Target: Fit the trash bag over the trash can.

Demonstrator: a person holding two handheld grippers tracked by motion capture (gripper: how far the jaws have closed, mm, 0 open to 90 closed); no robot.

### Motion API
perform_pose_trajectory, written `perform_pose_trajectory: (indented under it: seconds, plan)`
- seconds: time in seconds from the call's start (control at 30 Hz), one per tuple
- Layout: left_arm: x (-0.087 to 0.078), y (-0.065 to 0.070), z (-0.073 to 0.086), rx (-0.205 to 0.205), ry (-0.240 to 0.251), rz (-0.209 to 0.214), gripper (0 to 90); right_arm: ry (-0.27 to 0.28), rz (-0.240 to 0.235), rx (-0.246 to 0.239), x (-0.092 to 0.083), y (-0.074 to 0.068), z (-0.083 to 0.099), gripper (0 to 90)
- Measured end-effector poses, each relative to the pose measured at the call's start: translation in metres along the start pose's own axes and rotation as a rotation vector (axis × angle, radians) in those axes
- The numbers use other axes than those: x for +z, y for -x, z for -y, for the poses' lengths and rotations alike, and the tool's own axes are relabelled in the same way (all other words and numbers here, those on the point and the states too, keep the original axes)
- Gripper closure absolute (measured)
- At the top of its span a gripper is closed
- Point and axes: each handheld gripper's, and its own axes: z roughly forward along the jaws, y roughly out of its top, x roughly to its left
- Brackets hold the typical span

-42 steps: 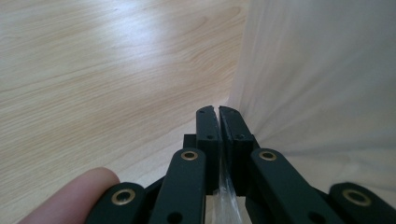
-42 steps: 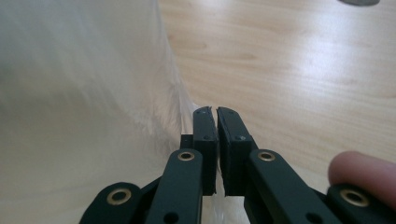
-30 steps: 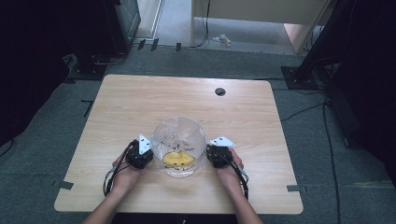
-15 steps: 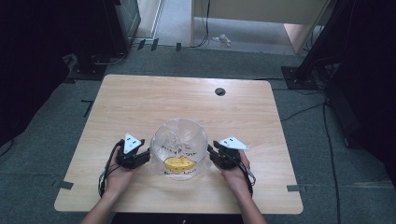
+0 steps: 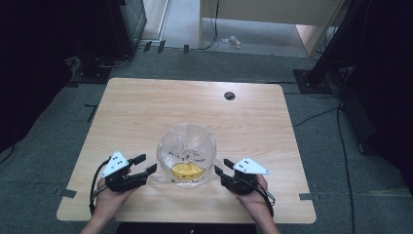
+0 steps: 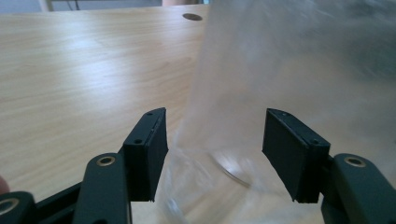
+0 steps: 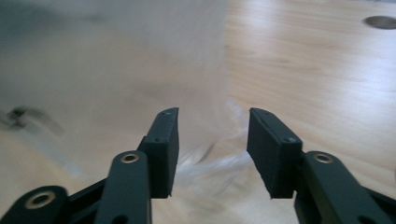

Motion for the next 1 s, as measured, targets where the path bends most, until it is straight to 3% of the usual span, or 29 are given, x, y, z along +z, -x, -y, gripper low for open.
perform_pose_trajectory:
  seconds: [0.07,0.2,0.27,0.33,0.4,0.5,0.53,0.57,0.63,0.67,0.73,0.8,1.0]
  plan:
    - [-0.002,0.005,0.004,0.005,-0.002,0.041,35.9,0.006,-0.025,-0.016,-0.001,-0.002,0.006,42.6]
    - [0.001,0.019,0.006,0.043,-0.012,0.123,28.1,0.017,-0.124,-0.065,0.000,-0.011,0.006,30.3]
    - [0.002,0.022,0.006,0.049,-0.012,0.149,26.7,0.017,-0.141,-0.100,0.002,-0.016,0.006,26.8]
    - [0.003,0.024,0.007,0.073,-0.021,0.156,27.1,0.008,-0.146,-0.114,0.004,-0.019,0.008,25.6]
    - [0.007,0.027,0.009,0.116,-0.044,0.122,30.0,-0.005,-0.141,-0.123,0.007,-0.020,0.009,26.8]
    - [0.012,0.029,0.011,0.131,-0.061,0.119,40.9,-0.013,-0.160,-0.132,0.012,-0.019,0.013,43.3]
    - [0.014,0.029,0.012,0.144,-0.065,0.124,49.0,-0.019,-0.180,-0.141,0.014,-0.019,0.014,52.8]
    - [0.016,0.030,0.012,0.156,-0.075,0.124,56.3,-0.020,-0.171,-0.159,0.015,-0.020,0.015,60.9]
    - [0.017,0.030,0.013,0.170,-0.090,0.124,73.1,-0.026,-0.173,-0.172,0.015,-0.020,0.016,64.6]
    - [0.019,0.029,0.013,0.169,-0.105,0.160,80.6,-0.036,-0.180,-0.180,0.016,-0.021,0.016,73.4]
    - [0.021,0.028,0.014,0.166,-0.112,0.185,90.0,-0.039,-0.180,-0.181,0.016,-0.020,0.015,82.5]
    - [0.023,0.029,0.014,0.176,-0.130,0.196,90.0,-0.057,-0.174,-0.183,0.016,-0.020,0.015,90.0]
    - [0.031,0.028,0.022,0.173,-0.214,0.176,90.0,-0.131,-0.155,-0.181,0.023,-0.019,0.018,90.0]
